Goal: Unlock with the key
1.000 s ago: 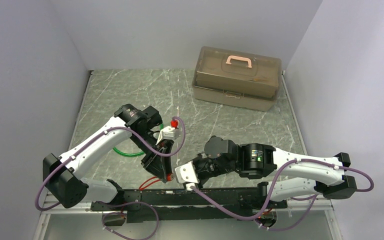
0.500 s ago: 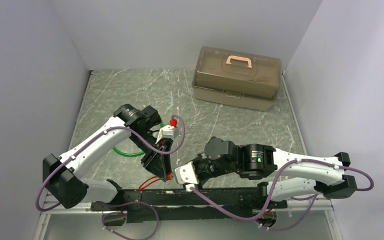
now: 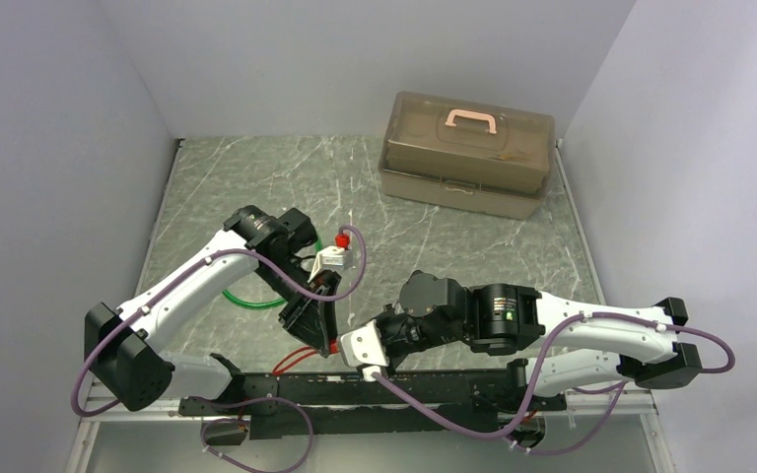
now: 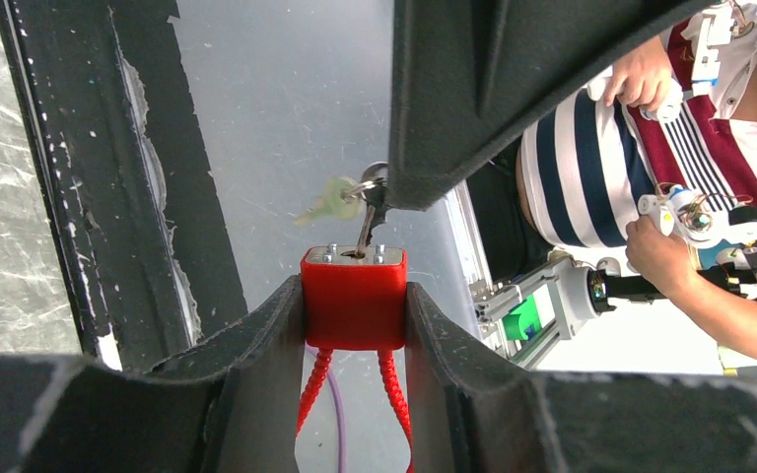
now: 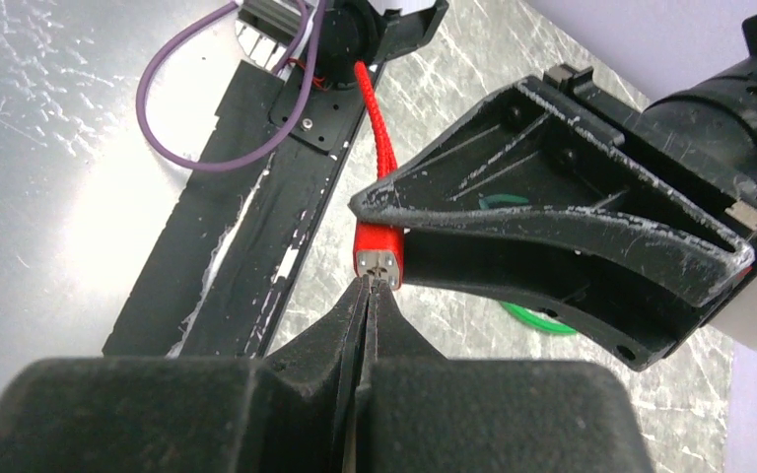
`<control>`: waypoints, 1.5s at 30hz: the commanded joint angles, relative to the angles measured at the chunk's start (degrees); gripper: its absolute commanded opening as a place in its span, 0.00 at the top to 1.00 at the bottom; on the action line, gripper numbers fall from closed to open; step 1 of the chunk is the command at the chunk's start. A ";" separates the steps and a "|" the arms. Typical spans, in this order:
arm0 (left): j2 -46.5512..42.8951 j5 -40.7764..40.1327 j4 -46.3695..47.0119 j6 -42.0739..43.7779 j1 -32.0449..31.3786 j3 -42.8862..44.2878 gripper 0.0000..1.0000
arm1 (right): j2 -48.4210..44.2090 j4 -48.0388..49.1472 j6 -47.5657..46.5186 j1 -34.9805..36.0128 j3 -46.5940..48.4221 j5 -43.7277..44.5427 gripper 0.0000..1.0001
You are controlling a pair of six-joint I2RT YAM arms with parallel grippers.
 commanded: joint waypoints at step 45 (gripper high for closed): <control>-2.65 8.50 -2.45 6.80 0.42 6.31 1.00 | -5.08 16.34 7.34 -2.45 -7.56 -4.06 1.00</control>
